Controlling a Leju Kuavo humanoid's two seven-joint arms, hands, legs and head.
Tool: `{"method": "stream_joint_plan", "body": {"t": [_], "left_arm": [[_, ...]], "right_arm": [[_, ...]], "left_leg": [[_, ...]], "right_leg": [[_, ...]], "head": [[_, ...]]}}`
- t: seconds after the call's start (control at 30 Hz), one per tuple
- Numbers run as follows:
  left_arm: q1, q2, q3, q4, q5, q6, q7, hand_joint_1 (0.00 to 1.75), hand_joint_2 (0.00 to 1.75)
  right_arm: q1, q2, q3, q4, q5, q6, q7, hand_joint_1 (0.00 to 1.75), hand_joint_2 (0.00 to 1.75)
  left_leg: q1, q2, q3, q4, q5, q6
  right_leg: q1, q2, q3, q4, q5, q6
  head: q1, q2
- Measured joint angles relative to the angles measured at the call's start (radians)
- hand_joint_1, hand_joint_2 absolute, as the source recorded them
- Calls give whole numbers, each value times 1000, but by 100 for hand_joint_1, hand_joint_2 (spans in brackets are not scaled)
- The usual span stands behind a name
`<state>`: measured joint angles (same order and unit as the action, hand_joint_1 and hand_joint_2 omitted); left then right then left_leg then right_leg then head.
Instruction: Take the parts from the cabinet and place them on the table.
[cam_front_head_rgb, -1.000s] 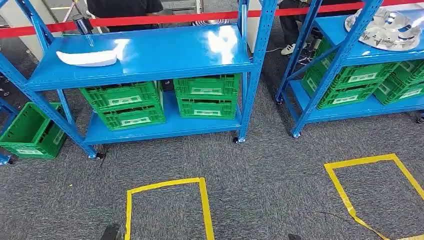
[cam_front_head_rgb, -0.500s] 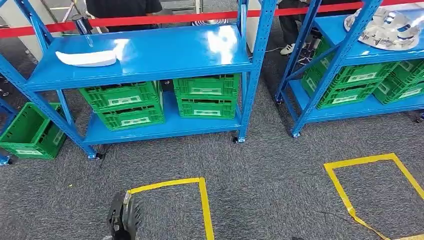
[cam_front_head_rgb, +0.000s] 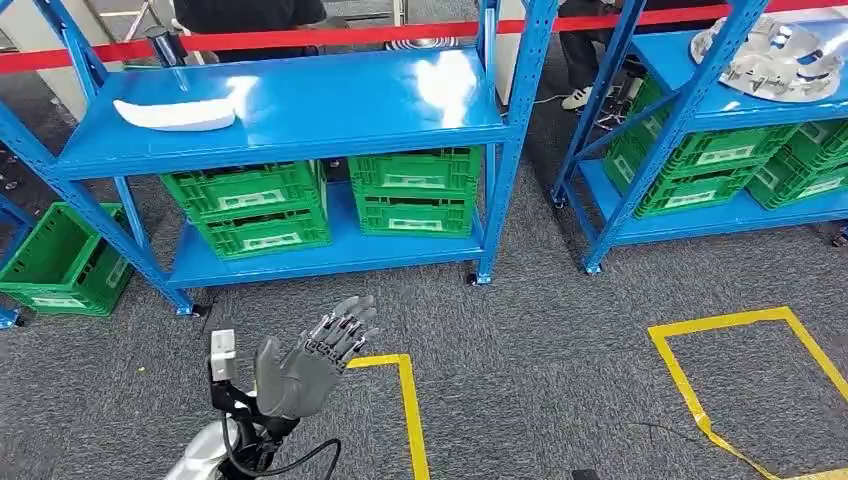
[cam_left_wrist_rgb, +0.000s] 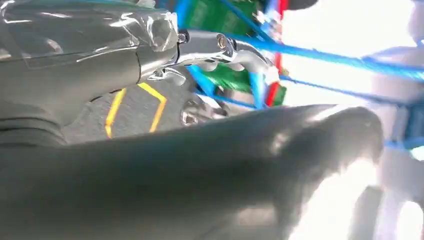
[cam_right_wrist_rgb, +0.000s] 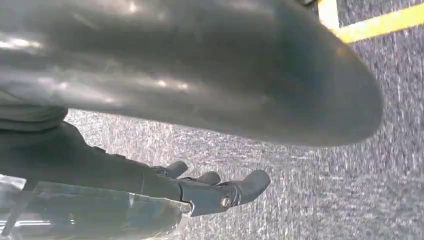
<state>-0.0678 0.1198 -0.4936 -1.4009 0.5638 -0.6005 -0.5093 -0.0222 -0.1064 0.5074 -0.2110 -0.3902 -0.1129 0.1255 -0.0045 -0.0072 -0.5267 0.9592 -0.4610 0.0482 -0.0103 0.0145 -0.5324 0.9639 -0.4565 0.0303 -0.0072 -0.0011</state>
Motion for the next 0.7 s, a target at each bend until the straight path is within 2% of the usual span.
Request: {"method": "stream_joint_plan", "body": {"t": [0.03, 0.07, 0.1, 0.13, 0.17, 0.2, 0.23, 0.27, 0.3, 0.33, 0.37, 0.4, 0.47, 0.5, 0.53, 0.57, 0.6, 0.63, 0.67, 0.7], "left_arm": [[1, 1, -6, -20, 0, -7, 0, 0, 0], [-2, 2, -15, -36, 0, -13, 0, 0, 0], [-1, 3, -21, -47, 0, -17, 0, 0, 0], [2, 6, -27, -54, 0, -24, 3, 0, 0], [3, 10, -35, -60, 0, -30, 5, 0, 0], [4, 12, -42, -64, 1, -34, 5, 0, 0], [4, 14, -46, -68, 1, -34, 6, 0, 0], [4, 16, -49, -72, 1, -35, 6, 0, 0], [4, 18, -52, -76, 1, -35, 6, 0, 0], [3, 19, -55, -78, -2, -35, 7, 0, 0], [3, 24, -59, -83, -8, -34, 10, 0, 0], [2, 25, -62, -87, -11, -35, 13, 0, 0], [3, 30, -68, -92, -11, -35, 13, 0, 0], [2, 34, -71, -93, -11, -39, 19, 0, 0], [0, 36, -75, -96, -11, -44, 28, 0, 0], [-4, 38, -79, -99, -10, -45, 34, 0, 0], [-10, 39, -82, -101, -8, -45, 37, 0, 0], [-14, 40, -86, -101, -7, -45, 41, 0, 0], [-14, 40, -88, -101, -7, -45, 42, 0, 0], [-14, 40, -92, -101, -7, -45, 42, 0, 0]], "right_arm": [[-1, -1, 3, 0, -2, 1, 0, 0, 0], [-3, -1, 5, -1, -5, 2, 0, 0, 0], [-5, -1, 5, -1, -8, 3, 1, 0, 0], [-5, -2, 5, -1, -10, 4, 1, 0, 0], [-4, -1, 6, -1, -13, 5, 2, 0, 0], [-3, -1, 6, -1, -13, 5, 2, 0, 0], [-3, -1, 6, -1, -13, 5, 2, 0, 0], [-4, -2, 6, -1, -13, 5, 2, 0, 0], [-4, -2, 6, -1, -14, 5, 2, 0, 0], [-4, -2, 6, -1, -14, 6, 2, 0, 0], [-6, 6, 7, -1, -15, 8, 2, 0, 0], [-8, 4, 8, -2, -15, 9, 2, 0, 0], [-8, 7, 10, -2, -17, 11, 5, 0, 0], [-9, 11, 11, -2, -24, 13, 6, 0, 0], [-10, 14, 11, -3, -32, 15, 7, 0, 0], [-9, 14, 11, -3, -35, 15, 7, 0, 0], [-7, 15, 11, -3, -39, 15, 7, 0, 0], [-4, 15, 10, -3, -40, 15, 7, 0, 0], [-3, 15, 11, -3, -42, 16, 7, 0, 0], [-2, 16, 11, -3, -42, 16, 7, 0, 0]], "left_leg": [[9, 0, 16, -19, 14, 7], [9, -1, 15, -25, 22, 17], [9, -3, 11, -25, 22, 16], [9, -6, 9, -25, 23, 16], [9, -11, 7, -24, 24, 14], [10, -17, 5, -22, 25, 11], [12, -25, 4, -19, 24, 9], [16, -33, 1, -11, 21, 3], [21, -43, -3, 2, 15, -7], [22, -51, -11, 20, 7, -19], [14, -59, -26, 36, -1, -30], [16, -62, -36, 48, -3, -34], [22, -73, -40, 43, 5, -42], [26, -79, -43, 46, 4, -46], [27, -52, -47, 58, -7, -49], [25, -20, -66, 101, -35, -52], [26, -4, -105, 184, -80, -55], [27, 2, -147, 270, -117, -57], [27, 4, -182, 342, -141, -57], [27, 5, -200, 379, -144, -56]], "right_leg": [[-3, -6, -14, 22, -16, -5], [-3, -6, -40, 78, -48, -15], [-5, -6, -76, 155, -81, -19], [-9, -6, -114, 237, -112, -19], [-12, -6, -146, 304, -133, -15], [-18, -6, -159, 328, -132, -4], [-25, -6, -144, 297, -113, 9], [-32, -6, -105, 220, -77, 27], [-40, -4, -49, 112, -35, 45], [-50, 15, -13, 35, -20, 56], [-41, 37, -22, 51, -32, 46], [-43, 25, -25, 56, -31, 30], [-36, 16, -30, 61, -28, 16], [-41, 9, -30, 59, -25, 10], [-42, 2, -29, 58, -24, 5], [-39, -3, -29, 58, -25, -1], [-35, -13, -31, 58, -25, -7], [-32, -23, -32, 58, -25, -8], [-29, -34, -33, 58, -26, -9], [-26, -43, -34, 59, -26, -9]], "head": [[1, 0], [2, 0], [5, 0], [3, 0], [3, 0], [4, 0], [4, 0], [4, 0], [4, 0], [5, 0], [10, 0], [5, 0], [2, 0], [1, 0], [1, 0], [-3, 0], [-3, 0], [-3, 0], [-3, 0], [-3, 0]]}}
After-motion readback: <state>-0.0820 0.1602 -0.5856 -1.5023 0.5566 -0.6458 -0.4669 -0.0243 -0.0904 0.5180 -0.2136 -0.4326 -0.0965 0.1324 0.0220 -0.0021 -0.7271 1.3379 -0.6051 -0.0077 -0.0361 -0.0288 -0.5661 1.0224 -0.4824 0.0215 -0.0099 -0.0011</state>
